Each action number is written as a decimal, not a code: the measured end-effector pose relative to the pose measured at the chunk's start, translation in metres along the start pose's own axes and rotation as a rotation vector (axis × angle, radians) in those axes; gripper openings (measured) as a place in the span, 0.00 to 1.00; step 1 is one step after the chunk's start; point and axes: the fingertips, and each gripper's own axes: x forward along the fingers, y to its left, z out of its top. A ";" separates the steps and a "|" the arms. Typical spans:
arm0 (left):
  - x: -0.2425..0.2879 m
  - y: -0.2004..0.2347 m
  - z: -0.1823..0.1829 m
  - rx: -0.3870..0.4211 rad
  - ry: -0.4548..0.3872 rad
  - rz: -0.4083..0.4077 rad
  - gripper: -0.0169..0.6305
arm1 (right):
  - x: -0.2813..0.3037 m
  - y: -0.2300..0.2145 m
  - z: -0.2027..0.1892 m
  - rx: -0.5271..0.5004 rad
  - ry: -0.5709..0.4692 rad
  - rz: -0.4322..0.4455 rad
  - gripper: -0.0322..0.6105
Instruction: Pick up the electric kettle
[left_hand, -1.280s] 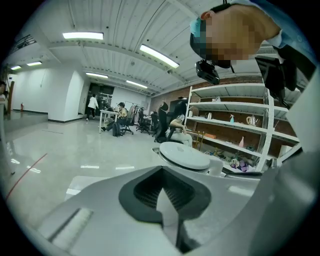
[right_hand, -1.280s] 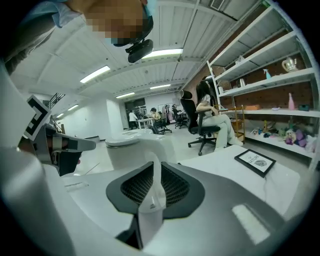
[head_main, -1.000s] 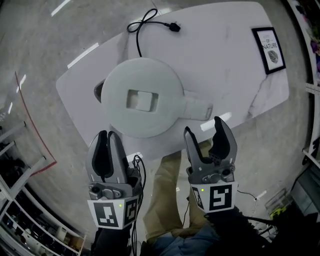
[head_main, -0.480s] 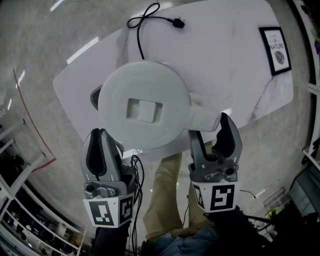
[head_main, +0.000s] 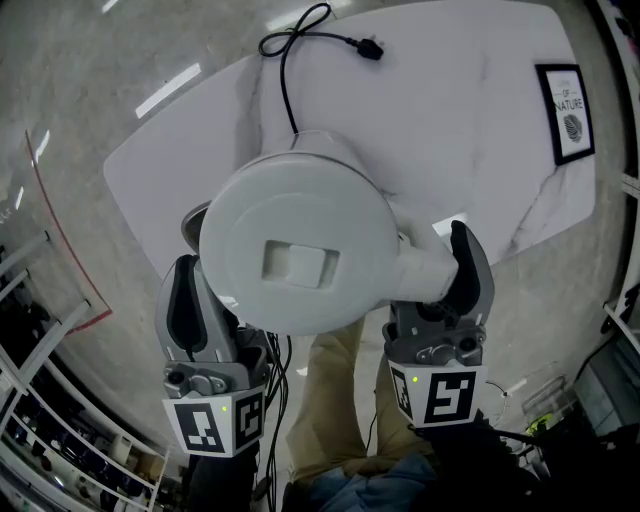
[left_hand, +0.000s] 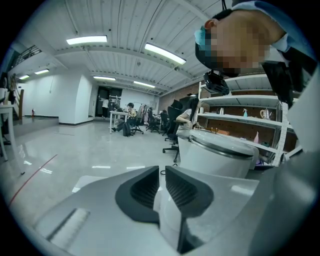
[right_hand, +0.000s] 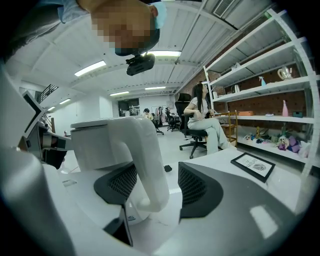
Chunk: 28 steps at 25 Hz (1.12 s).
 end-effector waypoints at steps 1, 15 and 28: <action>0.002 0.001 0.001 -0.003 -0.001 0.005 0.10 | 0.003 0.000 0.001 -0.006 -0.002 0.006 0.49; 0.017 0.008 0.004 -0.046 -0.032 0.059 0.09 | 0.043 -0.003 0.024 -0.082 -0.057 0.088 0.42; 0.037 -0.004 0.005 -0.100 -0.105 0.060 0.04 | 0.078 0.002 0.034 -0.177 -0.110 0.201 0.32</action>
